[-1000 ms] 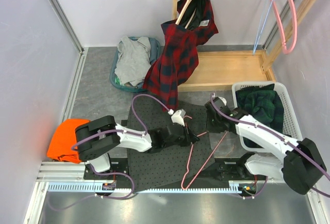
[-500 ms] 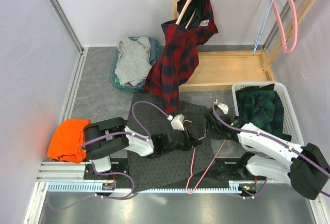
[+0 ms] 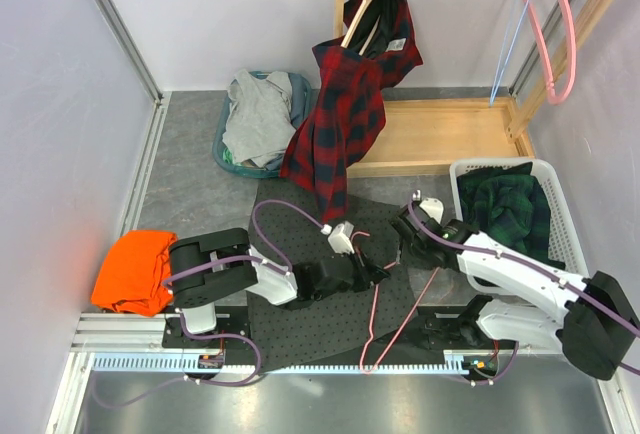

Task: Place the skirt on the hanger
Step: Hang the skirt on the hanger.

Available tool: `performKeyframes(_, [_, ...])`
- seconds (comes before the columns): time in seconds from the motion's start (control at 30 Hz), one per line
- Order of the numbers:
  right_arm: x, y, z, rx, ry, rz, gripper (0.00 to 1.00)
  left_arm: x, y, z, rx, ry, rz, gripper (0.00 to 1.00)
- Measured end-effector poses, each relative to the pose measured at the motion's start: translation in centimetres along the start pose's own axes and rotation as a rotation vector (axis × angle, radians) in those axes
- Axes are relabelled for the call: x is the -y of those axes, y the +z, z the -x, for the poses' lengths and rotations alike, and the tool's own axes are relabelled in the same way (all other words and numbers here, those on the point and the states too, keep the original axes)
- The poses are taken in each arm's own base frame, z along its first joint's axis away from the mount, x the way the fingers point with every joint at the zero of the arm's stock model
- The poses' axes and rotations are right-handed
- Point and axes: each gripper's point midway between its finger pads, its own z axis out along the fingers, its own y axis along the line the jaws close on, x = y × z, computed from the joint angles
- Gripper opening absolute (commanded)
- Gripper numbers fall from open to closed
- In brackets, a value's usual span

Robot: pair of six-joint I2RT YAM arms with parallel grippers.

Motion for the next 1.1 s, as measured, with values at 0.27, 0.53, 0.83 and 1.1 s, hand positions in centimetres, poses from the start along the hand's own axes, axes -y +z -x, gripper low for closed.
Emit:
performKeyframes(0.27, [2.0, 0.6, -1.9, -0.099, -0.062, -0.117, 0.42, -1.0, 0.1, 1.6, 0.07, 0.001, 0.055, 0.02])
performKeyframes(0.53, [0.3, 1.5, -2.2, -0.111, -0.051, -0.052, 0.44, -1.1, 0.1, 1.9, 0.076, -0.001, 0.058, 0.02])
performKeyframes(0.83, [-0.5, 3.1, -2.8, -0.144, -0.056, -0.049, 0.63, -1.2, 0.8, 1.5, 0.056, -0.015, 0.022, 0.02])
performKeyframes(1.1, [-1.3, 3.3, -2.9, -0.137, -0.057, -0.024, 0.0, -1.3, 0.8, 1.7, 0.044, -0.027, 0.001, 0.02])
